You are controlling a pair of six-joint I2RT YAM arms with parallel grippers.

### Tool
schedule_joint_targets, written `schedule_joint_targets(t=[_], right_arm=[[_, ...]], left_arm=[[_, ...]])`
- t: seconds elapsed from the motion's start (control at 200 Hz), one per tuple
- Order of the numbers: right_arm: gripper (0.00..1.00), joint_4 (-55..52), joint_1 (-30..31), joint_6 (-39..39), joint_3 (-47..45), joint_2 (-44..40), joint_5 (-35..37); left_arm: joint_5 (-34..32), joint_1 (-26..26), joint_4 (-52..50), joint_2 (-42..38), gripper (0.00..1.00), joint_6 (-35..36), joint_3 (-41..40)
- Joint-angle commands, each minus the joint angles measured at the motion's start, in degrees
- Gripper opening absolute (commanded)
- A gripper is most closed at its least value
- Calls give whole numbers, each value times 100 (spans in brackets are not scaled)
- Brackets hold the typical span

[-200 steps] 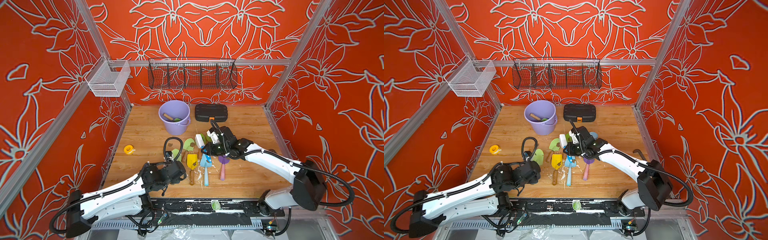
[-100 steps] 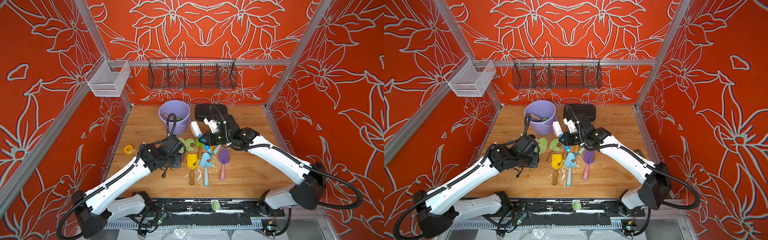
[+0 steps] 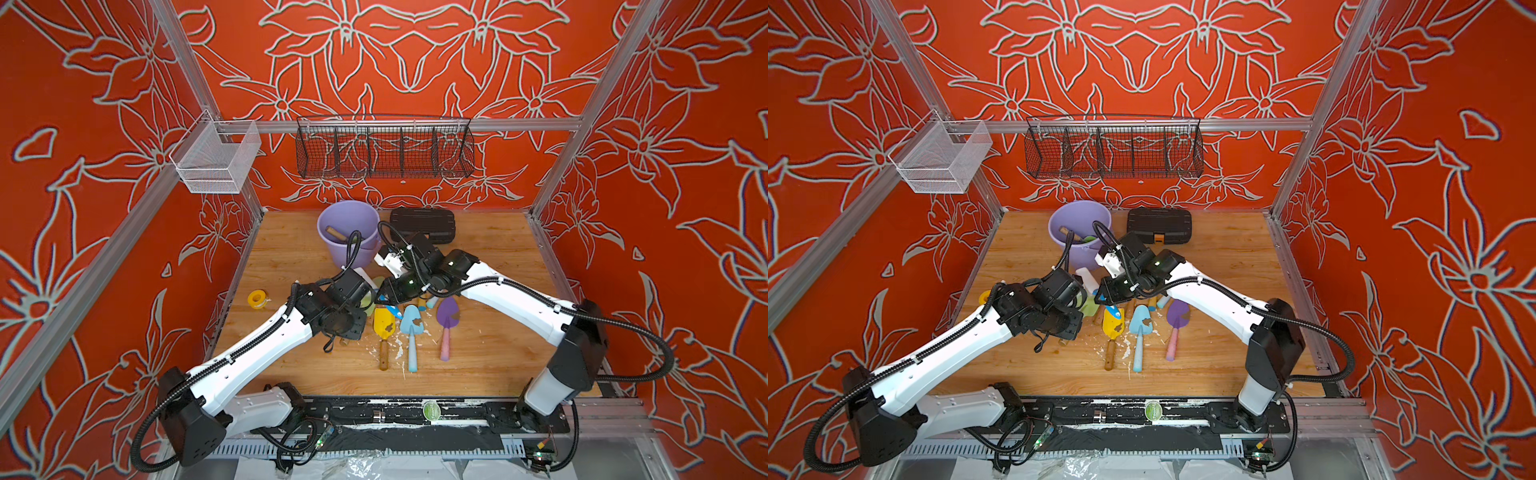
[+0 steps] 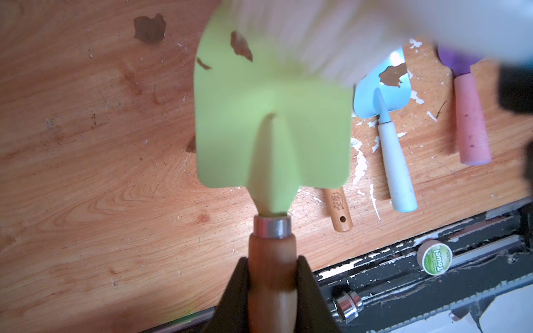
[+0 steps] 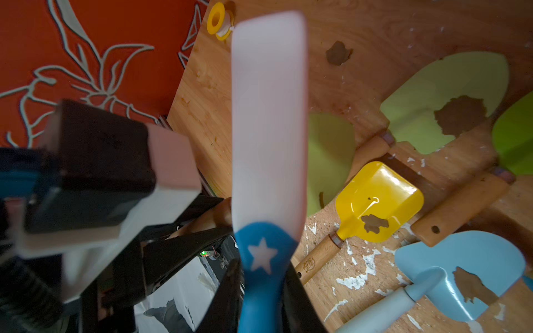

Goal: Brush the soil off the hand trowel and place it into the bucket
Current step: Brush off the soil from the hand trowel.

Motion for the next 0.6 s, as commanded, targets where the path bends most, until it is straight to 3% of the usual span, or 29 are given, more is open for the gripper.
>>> schedule_joint_targets(t=[0.0,0.425,0.595], right_arm=[[0,3,28,-37,295,99,-270],[0,-45,301,-70,652,829,-394],[0,-264,346,-178,962,1162,-74]], left_arm=[[-22,64,108,-196,0,16,-133],[33,253,445,-537,0,-168,-484],[48,270,470,-565,0,-154,-529]])
